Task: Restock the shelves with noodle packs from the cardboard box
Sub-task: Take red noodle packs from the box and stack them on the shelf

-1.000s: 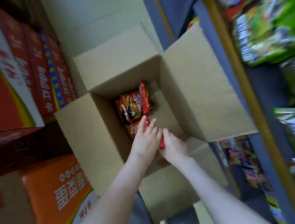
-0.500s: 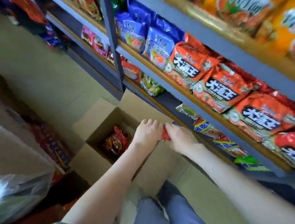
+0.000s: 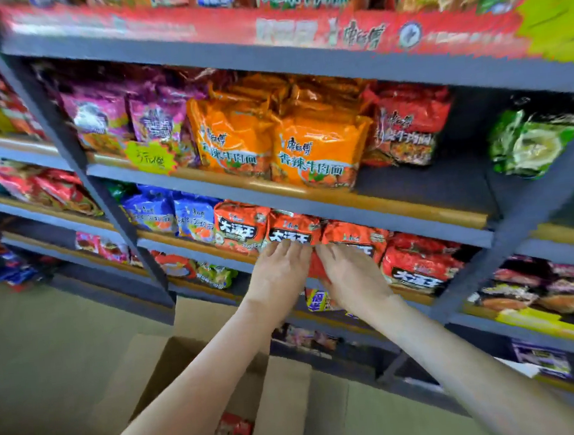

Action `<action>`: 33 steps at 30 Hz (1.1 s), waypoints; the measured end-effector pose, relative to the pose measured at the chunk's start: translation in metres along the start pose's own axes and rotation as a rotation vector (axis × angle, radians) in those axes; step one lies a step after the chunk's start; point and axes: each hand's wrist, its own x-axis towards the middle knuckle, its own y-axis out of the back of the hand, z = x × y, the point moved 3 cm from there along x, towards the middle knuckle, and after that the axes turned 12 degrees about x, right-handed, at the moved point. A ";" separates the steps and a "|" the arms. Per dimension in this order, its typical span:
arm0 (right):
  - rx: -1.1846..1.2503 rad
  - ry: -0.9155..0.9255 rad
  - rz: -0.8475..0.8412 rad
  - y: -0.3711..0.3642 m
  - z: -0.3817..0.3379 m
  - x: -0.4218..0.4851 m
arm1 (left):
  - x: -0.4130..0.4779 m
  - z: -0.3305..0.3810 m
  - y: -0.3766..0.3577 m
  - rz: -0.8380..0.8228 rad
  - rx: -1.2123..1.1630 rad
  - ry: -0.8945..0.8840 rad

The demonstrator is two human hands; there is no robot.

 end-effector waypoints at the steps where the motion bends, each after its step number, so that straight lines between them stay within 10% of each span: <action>1: -0.010 -0.007 0.044 0.009 0.006 -0.005 | 0.006 0.006 0.009 0.032 0.004 -0.006; 10: -0.092 0.072 0.366 0.093 0.052 -0.042 | 0.054 0.051 0.089 0.215 0.011 0.040; 19: -0.346 -0.054 0.717 0.121 0.072 -0.055 | 0.111 0.042 0.129 0.051 -0.061 0.122; 33: -0.390 -0.396 0.587 0.102 0.123 -0.012 | 0.205 0.038 0.105 0.025 -0.046 -0.023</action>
